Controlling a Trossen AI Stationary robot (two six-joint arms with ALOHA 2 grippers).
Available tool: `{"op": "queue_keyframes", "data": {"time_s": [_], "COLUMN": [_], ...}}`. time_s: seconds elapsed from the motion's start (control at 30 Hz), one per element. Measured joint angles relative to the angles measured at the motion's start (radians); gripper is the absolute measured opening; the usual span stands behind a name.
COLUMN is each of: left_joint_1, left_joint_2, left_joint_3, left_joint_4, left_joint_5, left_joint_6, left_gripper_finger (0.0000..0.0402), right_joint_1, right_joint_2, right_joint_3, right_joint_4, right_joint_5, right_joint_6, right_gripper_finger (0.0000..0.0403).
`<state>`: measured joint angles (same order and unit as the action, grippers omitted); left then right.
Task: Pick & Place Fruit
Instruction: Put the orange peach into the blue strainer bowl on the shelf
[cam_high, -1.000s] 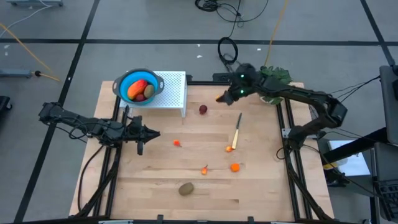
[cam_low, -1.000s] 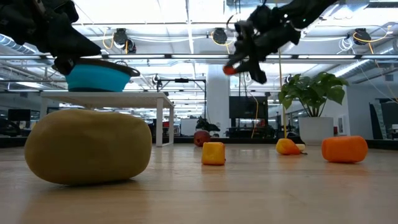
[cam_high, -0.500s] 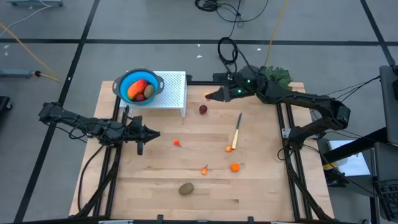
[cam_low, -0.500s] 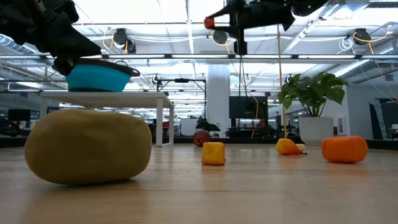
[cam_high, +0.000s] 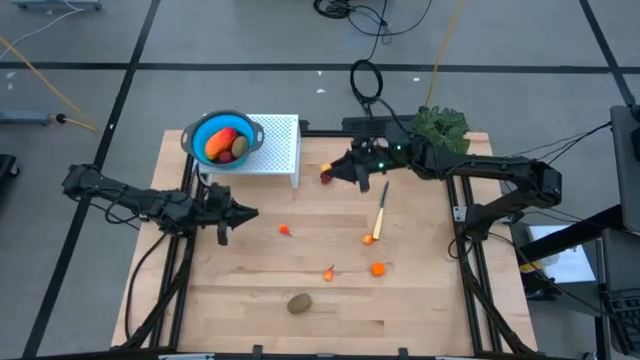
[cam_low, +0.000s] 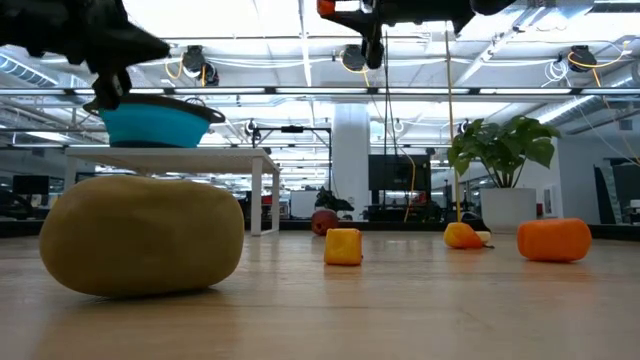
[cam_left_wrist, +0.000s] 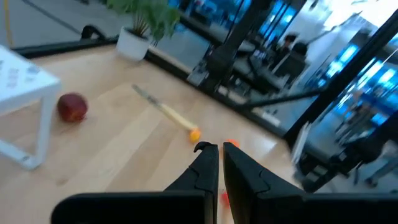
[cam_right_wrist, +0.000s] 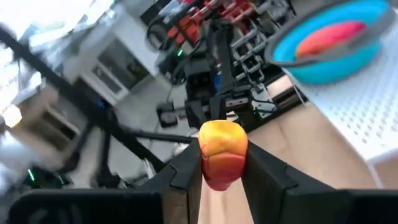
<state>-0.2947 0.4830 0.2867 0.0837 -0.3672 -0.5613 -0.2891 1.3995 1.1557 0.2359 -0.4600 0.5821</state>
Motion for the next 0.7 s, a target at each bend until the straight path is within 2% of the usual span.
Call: {"op": "queue_keyframes", "data": {"time_s": [0.2, 0.43, 0.63, 0.7], "left_joint_1": [0.000, 0.000, 0.000, 0.000], "left_joint_2": [0.080, 0.255, 0.414, 0.465], "left_joint_3": [0.000, 0.000, 0.002, 0.028], "left_joint_4": [0.189, 0.405, 0.618, 0.630], "left_joint_5": [-0.014, -0.091, -0.106, -0.106], "left_joint_6": [-0.001, -0.006, -0.015, -0.008], "left_gripper_finger": [0.0028, 0.0089, 0.0142, 0.0152], "right_joint_1": [0.066, 0.134, 0.187, 0.202], "right_joint_2": [0.000, 0.000, 0.000, 0.000], "right_joint_3": [0.000, 0.000, 0.000, 0.000], "right_joint_4": [-0.001, -0.063, -0.227, -0.282], "right_joint_5": [0.045, 0.060, 0.226, 0.278], "right_joint_6": [-0.298, -0.581, -0.754, -0.815], "right_gripper_finger": [0.0086, 0.0086, 0.0086, 0.0086]}}
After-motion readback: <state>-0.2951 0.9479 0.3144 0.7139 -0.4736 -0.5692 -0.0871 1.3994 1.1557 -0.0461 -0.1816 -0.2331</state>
